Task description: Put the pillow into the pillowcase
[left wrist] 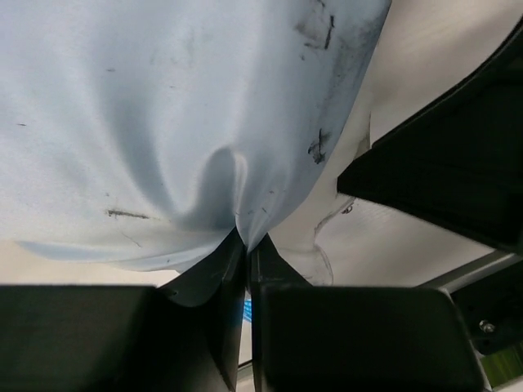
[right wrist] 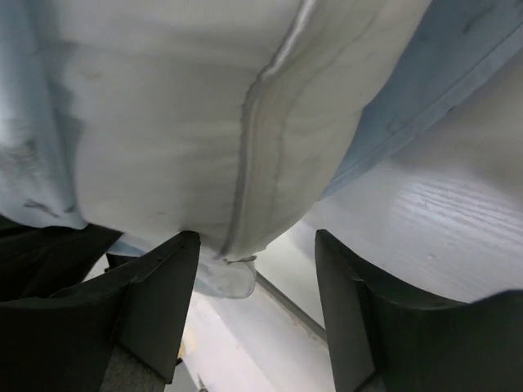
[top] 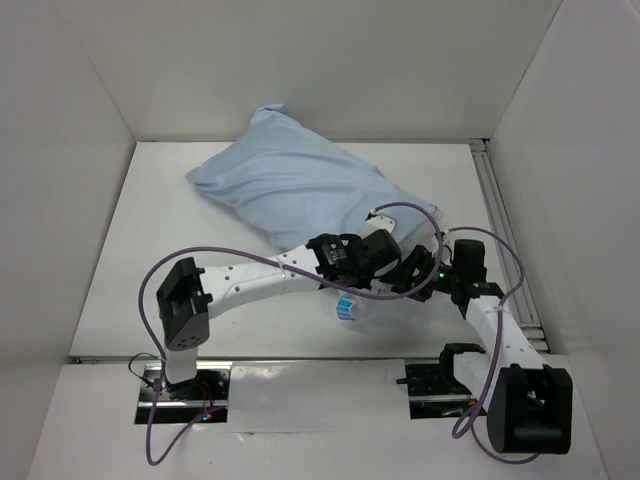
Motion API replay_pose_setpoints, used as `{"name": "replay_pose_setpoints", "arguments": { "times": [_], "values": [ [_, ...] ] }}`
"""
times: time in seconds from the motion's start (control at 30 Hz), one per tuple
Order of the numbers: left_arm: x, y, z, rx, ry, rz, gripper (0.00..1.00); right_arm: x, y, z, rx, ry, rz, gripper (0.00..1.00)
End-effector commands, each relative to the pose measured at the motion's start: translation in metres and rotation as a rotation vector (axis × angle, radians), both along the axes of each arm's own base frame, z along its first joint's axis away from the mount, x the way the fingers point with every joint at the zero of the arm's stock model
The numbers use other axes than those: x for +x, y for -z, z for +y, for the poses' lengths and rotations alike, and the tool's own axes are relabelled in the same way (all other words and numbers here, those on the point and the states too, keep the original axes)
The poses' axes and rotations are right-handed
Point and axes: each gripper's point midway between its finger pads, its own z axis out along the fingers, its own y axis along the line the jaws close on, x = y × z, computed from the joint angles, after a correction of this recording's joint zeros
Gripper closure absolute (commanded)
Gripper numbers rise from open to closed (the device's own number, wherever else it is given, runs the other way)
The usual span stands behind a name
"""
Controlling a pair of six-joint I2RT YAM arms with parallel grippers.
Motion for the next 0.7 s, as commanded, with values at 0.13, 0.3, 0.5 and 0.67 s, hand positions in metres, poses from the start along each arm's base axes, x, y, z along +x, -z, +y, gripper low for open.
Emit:
{"name": "replay_pose_setpoints", "arguments": {
  "times": [0.13,0.3,0.5,0.67],
  "values": [
    [0.007,-0.048,0.001,-0.183,0.049,0.021,0.92,0.029,-0.025,0.004,0.004,-0.034,-0.171,0.74],
    [-0.001,-0.053,0.000,-0.244,0.102,0.068,0.75,0.033,-0.026,0.003,0.017,0.013,-0.185,1.00],
    [0.000,-0.048,-0.001,-0.313,0.145,0.115,0.68,0.035,-0.023,0.003,0.027,0.021,-0.184,1.00],
    [0.002,-0.039,0.005,-0.317,0.131,0.137,1.00,0.036,-0.025,0.001,0.000,0.013,-0.197,1.00]
  ]
}}
